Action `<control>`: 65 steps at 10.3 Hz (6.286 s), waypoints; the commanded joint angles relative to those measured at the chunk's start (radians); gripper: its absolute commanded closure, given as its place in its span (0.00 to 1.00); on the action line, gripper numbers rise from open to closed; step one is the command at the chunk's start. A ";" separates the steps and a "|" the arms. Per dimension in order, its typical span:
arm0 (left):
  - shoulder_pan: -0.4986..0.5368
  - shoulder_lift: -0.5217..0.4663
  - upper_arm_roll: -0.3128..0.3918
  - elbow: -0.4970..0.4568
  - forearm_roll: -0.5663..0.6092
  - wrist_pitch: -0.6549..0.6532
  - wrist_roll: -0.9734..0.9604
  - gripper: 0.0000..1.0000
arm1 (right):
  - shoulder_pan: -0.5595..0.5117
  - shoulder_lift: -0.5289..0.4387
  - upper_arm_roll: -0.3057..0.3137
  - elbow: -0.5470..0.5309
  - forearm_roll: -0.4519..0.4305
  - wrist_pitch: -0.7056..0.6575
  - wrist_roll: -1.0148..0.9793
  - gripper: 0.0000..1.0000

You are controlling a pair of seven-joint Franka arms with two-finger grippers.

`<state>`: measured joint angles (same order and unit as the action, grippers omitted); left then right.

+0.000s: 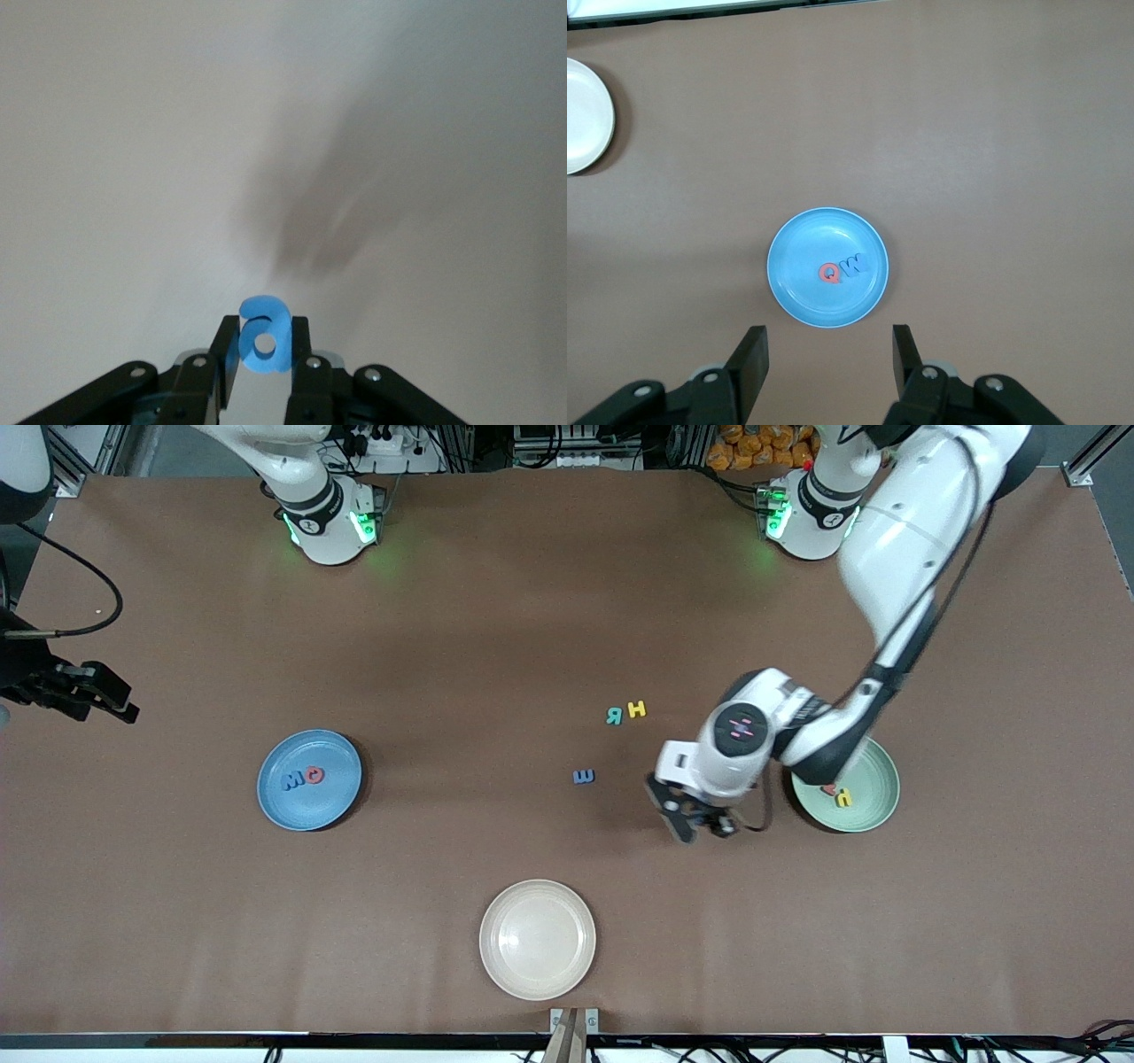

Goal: Sort uppercase to blue plate, lowercase to green plate

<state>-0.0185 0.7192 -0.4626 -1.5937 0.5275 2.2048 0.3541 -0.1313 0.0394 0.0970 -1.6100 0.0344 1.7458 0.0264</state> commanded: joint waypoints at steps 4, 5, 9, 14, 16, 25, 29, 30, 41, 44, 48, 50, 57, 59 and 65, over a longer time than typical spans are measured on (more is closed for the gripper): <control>0.280 -0.116 -0.013 -0.104 -0.165 -0.165 0.026 1.00 | 0.103 -0.007 -0.011 -0.016 0.047 0.006 0.012 0.25; 0.311 -0.109 -0.013 -0.109 -0.203 -0.165 0.029 1.00 | 0.139 0.006 -0.007 -0.015 0.048 0.014 0.036 0.24; 0.362 -0.103 -0.010 -0.114 -0.207 -0.163 0.029 0.60 | 0.269 0.118 0.053 -0.011 0.039 0.160 0.285 0.18; 0.371 -0.138 -0.011 -0.068 -0.238 -0.165 0.034 0.00 | 0.476 0.348 0.064 0.034 -0.006 0.380 0.456 0.09; 0.355 -0.145 -0.014 -0.010 -0.239 -0.192 0.019 0.01 | 0.539 0.484 0.066 0.143 -0.073 0.388 0.585 0.08; 0.295 -0.196 0.027 0.047 -0.308 -0.220 -0.070 0.00 | 0.769 0.808 0.010 0.307 -0.096 0.547 0.641 0.11; 0.292 -0.217 0.053 0.074 -0.380 -0.263 -0.079 0.01 | 0.811 0.896 -0.008 0.358 -0.094 0.557 0.708 0.16; 0.293 -0.224 0.055 0.075 -0.380 -0.281 -0.078 0.01 | 0.811 0.902 -0.007 0.361 -0.093 0.558 0.742 0.17; 0.305 -0.227 0.053 0.120 -0.441 -0.339 -0.104 0.01 | 0.831 0.959 -0.007 0.426 -0.091 0.555 0.793 0.22; 0.292 -0.227 0.056 0.132 -0.439 -0.339 -0.136 0.01 | 0.858 0.933 0.000 0.424 -0.087 0.509 0.829 0.22; 0.279 -0.231 0.058 0.132 -0.434 -0.341 -0.138 0.01 | 0.906 0.930 0.004 0.406 -0.082 0.497 0.868 0.23; 0.276 -0.231 0.058 0.132 -0.435 -0.358 -0.150 0.01 | 0.909 0.918 0.021 0.386 -0.083 0.471 0.889 0.23; 0.276 -0.233 0.048 0.129 -0.446 -0.415 -0.184 0.04 | 0.912 0.856 0.075 0.282 -0.088 0.454 0.938 0.30; 0.276 -0.234 0.045 0.129 -0.446 -0.428 -0.187 0.04 | 0.912 0.856 0.081 0.282 -0.088 0.457 0.961 0.31; 0.258 -0.230 0.047 0.130 -0.434 -0.431 -0.236 0.10 | 0.917 0.870 0.082 0.283 -0.108 0.468 0.965 0.37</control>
<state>0.2436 0.5009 -0.4205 -1.4670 0.1110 1.7927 0.1309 0.7854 0.9321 0.1781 -1.3004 -0.0560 2.2066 0.9668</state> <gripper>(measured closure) 0.075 0.361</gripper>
